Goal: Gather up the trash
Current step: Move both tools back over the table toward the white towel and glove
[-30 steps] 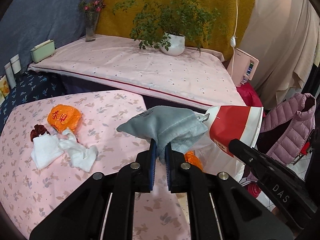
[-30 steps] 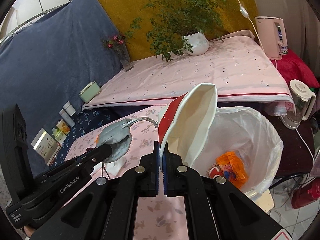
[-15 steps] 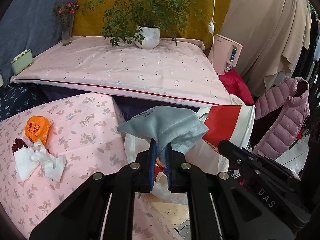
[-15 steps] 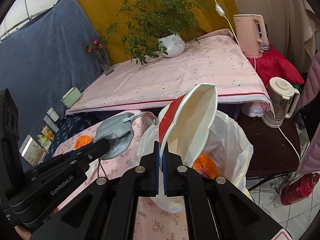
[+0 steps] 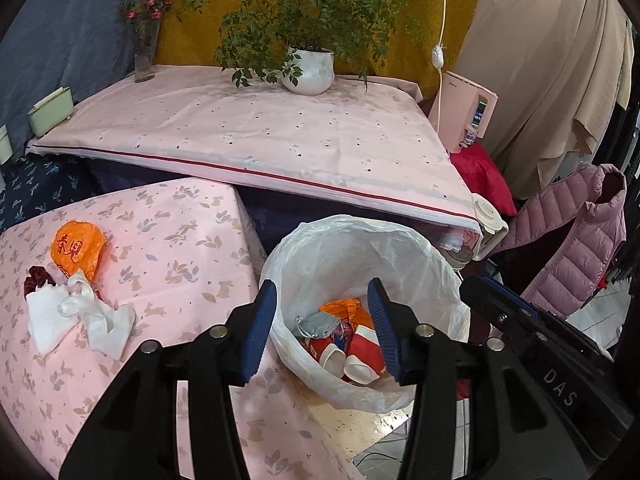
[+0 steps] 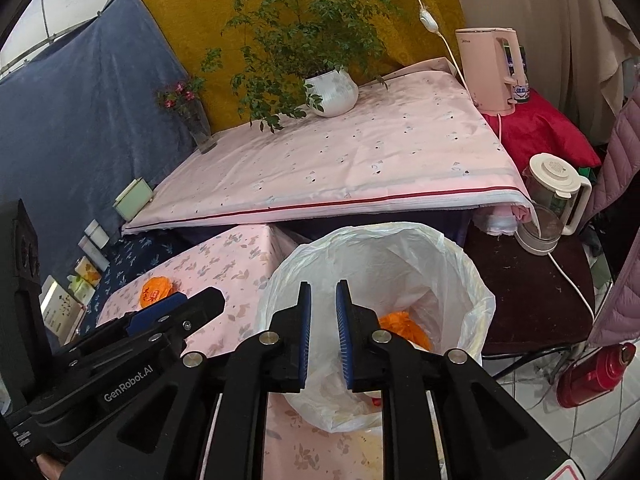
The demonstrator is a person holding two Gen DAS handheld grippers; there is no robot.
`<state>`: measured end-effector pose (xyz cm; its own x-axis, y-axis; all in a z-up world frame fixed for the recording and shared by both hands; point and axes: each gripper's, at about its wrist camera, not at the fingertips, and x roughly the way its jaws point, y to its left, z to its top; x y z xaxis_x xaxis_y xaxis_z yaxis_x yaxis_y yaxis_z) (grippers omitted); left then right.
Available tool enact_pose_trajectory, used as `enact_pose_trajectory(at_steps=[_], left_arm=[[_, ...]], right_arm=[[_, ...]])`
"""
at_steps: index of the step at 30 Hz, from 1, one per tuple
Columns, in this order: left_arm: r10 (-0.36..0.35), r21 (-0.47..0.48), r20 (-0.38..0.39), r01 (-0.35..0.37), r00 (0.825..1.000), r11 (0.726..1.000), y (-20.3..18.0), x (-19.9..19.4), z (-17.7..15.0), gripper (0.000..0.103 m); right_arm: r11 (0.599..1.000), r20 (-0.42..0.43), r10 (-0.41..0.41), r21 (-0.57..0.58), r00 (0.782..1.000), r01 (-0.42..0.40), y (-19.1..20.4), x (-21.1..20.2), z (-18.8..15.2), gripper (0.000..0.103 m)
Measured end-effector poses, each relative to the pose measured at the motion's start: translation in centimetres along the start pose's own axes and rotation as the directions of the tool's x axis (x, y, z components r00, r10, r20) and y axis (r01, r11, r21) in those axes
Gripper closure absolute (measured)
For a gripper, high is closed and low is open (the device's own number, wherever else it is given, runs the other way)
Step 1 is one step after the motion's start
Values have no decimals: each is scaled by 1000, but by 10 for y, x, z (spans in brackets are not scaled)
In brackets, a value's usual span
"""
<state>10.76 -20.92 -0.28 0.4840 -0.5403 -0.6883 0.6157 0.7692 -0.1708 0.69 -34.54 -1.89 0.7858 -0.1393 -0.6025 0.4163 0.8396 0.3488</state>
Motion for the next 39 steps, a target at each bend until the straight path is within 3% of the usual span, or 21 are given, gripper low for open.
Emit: enact_pose_trajectory(at_steps=[4, 19, 39], left_arm=[[21, -4, 12, -21, 1000, 1000, 7, -5, -2, 58], [91, -96, 22, -89, 996, 991, 59, -26, -18, 58], [200, -228, 31, -188, 979, 955, 151, -56, -45, 58]], right_arm=[[1000, 3, 5, -15, 1000, -5, 8, -3, -2, 79], [996, -26, 51, -75, 998, -53, 52, -2, -16, 73], [976, -113, 109, -177, 988, -128, 136, 22, -47, 71]])
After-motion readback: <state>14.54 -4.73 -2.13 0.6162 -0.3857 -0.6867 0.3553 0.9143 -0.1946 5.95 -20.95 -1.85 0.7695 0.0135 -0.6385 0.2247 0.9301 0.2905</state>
